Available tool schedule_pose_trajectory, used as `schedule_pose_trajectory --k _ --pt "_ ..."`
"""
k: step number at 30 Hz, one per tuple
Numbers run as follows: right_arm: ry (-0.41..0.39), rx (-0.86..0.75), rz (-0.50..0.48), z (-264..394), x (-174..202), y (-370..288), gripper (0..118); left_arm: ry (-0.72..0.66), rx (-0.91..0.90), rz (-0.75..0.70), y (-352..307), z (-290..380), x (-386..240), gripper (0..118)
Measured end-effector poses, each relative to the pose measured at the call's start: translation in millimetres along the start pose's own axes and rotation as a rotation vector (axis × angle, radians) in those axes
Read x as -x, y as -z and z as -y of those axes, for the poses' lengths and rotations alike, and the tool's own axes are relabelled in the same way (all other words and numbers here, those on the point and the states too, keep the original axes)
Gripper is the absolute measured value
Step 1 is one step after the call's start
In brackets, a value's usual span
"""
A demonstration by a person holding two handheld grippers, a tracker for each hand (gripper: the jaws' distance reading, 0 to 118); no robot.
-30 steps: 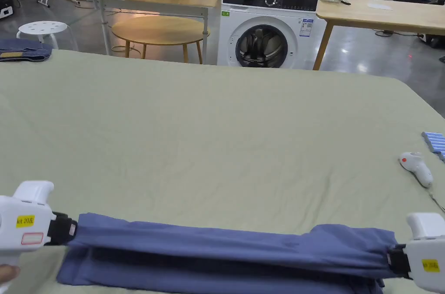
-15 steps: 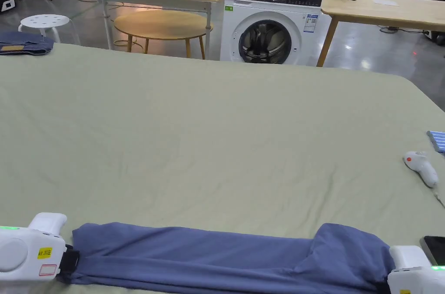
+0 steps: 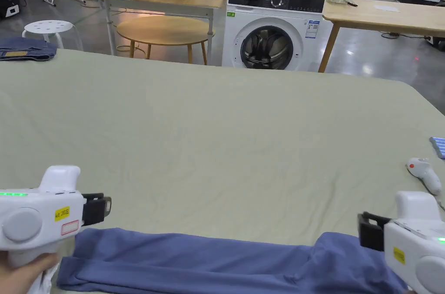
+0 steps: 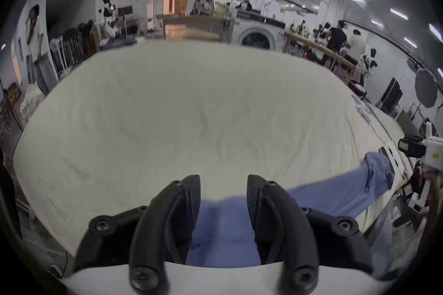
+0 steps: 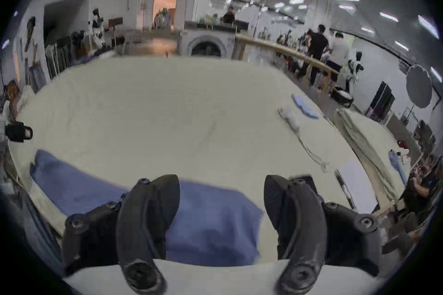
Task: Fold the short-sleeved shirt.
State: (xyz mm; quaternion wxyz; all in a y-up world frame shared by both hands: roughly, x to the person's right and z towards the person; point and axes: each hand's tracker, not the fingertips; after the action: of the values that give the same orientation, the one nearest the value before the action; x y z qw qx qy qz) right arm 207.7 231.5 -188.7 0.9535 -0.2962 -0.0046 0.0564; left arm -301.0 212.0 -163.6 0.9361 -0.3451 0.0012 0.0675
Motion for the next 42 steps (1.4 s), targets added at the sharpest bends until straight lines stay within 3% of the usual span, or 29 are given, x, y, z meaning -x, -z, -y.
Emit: schedule_pose_trajectory --k 4,6,7,8,10,12,14,23,36,37,40,42 --pt "0.060 -0.233 -0.024 -6 35 1 75 0.060 -0.196 -0.071 -9 -12 -28 38" --pt "0.083 -0.319 -0.034 -10 50 0 56 0.088 -0.299 -0.107 -16 -16 -40 35" --pt "0.092 -0.352 -0.040 -12 57 -1 30 0.103 -0.342 -0.128 -18 -18 -44 26" --pt "0.099 -0.378 -0.039 -13 64 -2 15 0.114 -0.376 -0.147 -22 -20 -49 18" --pt "0.108 -0.424 -0.038 -17 76 -3 11 0.129 -0.458 -0.192 -29 -22 -59 4" --pt "0.113 -0.443 -0.048 -21 83 -3 10 0.132 -0.498 -0.213 -35 -25 -64 2" --pt "0.122 -0.485 -0.056 -24 89 -5 0 0.143 -0.545 -0.230 -41 -25 -69 0" --pt "0.103 -0.574 -0.057 -36 105 -15 0 0.183 -0.499 -0.227 -51 -26 -41 0" --pt "0.035 -0.476 -0.115 -28 119 5 0 -0.193 0.237 0.200 3 13 105 0" --pt "0.032 -0.469 -0.118 -26 119 6 0 -0.231 0.280 0.246 10 17 117 6" --pt "0.025 -0.453 -0.119 -23 120 10 0 -0.341 0.351 0.336 17 28 130 41" --pt "0.026 -0.442 -0.120 -21 120 12 0 -0.406 0.365 0.378 20 36 136 45"
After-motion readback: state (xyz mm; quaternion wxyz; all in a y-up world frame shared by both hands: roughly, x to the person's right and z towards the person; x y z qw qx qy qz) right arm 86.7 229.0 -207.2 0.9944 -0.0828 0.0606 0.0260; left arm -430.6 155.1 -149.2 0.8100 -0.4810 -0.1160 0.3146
